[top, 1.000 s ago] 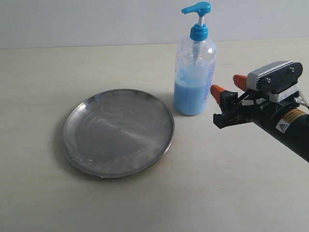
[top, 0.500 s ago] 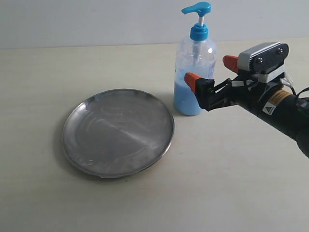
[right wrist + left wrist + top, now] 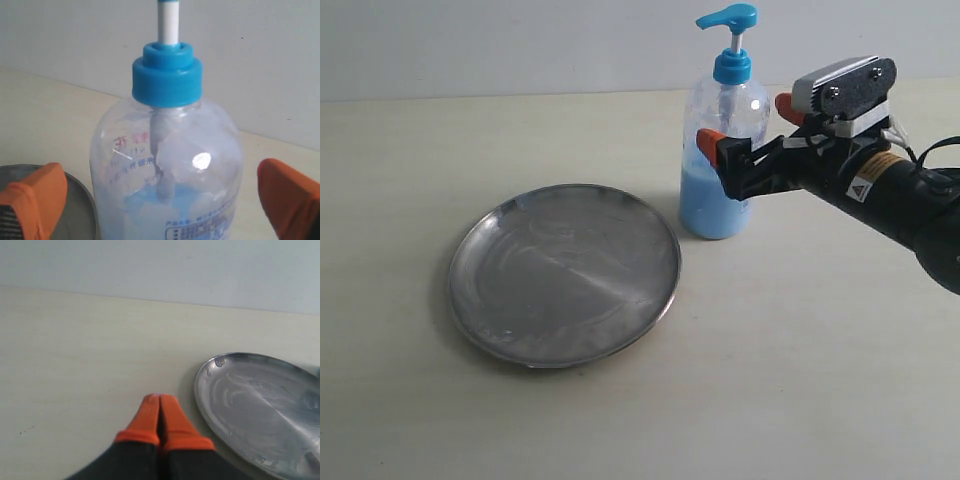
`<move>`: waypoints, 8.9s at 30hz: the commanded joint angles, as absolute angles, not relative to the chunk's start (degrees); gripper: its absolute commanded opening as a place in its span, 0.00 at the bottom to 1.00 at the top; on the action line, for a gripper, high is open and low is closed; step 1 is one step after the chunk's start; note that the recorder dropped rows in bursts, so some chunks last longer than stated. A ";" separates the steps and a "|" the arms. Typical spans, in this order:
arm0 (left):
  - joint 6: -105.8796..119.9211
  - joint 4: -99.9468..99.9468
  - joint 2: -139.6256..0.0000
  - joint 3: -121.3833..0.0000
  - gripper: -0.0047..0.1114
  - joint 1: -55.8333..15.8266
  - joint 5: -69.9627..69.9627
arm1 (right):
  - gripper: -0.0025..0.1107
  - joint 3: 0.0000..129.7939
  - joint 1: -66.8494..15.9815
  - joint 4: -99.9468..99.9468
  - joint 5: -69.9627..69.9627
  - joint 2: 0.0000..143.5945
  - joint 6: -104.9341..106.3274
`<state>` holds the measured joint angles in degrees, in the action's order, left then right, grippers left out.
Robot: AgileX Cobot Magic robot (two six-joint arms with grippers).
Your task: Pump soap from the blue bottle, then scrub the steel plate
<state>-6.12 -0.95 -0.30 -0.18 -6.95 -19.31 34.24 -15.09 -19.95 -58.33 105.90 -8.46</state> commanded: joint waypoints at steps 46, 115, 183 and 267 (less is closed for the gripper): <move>-6.24 -0.80 0.00 0.00 0.04 -6.76 -18.70 | 0.43 49.00 -15.35 -23.59 -55.11 118.75 -10.63; -6.24 -0.80 0.00 0.00 0.04 -6.76 -18.70 | 0.02 49.00 -22.66 -24.36 -47.59 112.81 7.60; -6.24 -0.56 -19.91 -16.42 0.04 -6.76 -18.81 | 0.02 49.00 -22.66 -27.60 -45.85 112.81 1.49; 27.99 -37.44 -66.01 -55.06 0.04 -8.06 -42.57 | 0.02 49.00 -22.66 -28.13 -46.35 112.81 1.86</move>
<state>25.22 -34.06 -63.78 -52.86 -7.70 -40.88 48.78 -22.60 -27.01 -45.48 113.35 1.53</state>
